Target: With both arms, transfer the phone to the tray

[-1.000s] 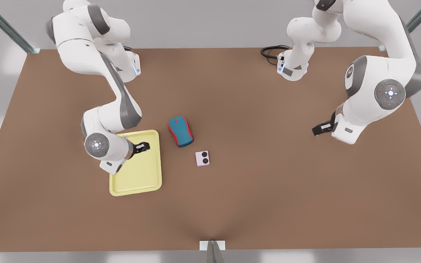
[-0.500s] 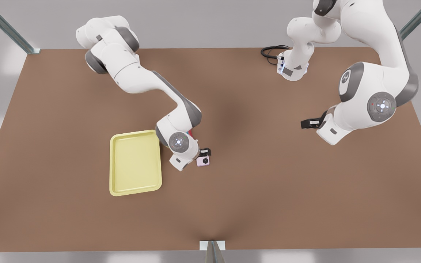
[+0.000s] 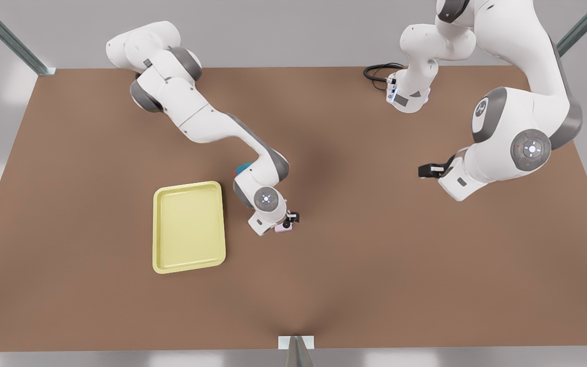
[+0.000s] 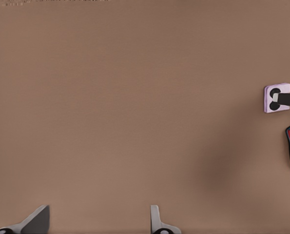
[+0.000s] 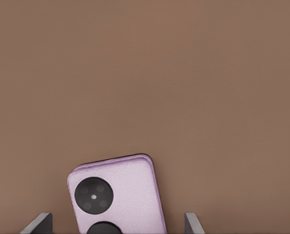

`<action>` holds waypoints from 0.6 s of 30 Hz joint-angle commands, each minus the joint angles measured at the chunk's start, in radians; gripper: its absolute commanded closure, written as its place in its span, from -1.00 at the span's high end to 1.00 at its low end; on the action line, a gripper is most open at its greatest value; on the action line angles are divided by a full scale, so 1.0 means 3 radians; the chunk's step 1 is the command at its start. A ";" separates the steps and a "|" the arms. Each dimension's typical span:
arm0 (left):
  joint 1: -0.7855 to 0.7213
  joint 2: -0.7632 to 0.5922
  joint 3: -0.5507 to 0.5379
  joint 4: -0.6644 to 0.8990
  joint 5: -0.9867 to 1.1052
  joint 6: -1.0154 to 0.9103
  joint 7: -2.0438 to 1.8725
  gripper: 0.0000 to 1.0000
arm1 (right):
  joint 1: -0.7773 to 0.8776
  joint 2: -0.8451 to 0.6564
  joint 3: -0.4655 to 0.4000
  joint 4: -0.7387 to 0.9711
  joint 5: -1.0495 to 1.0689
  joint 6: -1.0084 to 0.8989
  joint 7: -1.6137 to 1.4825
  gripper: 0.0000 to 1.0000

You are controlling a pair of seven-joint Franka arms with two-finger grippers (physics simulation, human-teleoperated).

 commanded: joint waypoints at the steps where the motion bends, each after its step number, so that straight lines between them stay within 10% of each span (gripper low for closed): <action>1: 0.0002 -0.0001 -0.0003 0.0001 -0.0003 0.0010 0.0235 1.00 | 0.0002 0.0022 0.0004 -0.0010 -0.0021 0.0183 -0.0357 1.00; 18: -0.0003 -0.0180 0.0012 0.0007 0.0380 -0.0026 0.0092 1.00 | 0.0063 0.0094 -0.0006 -0.0010 -0.0072 0.0264 -0.0833 1.00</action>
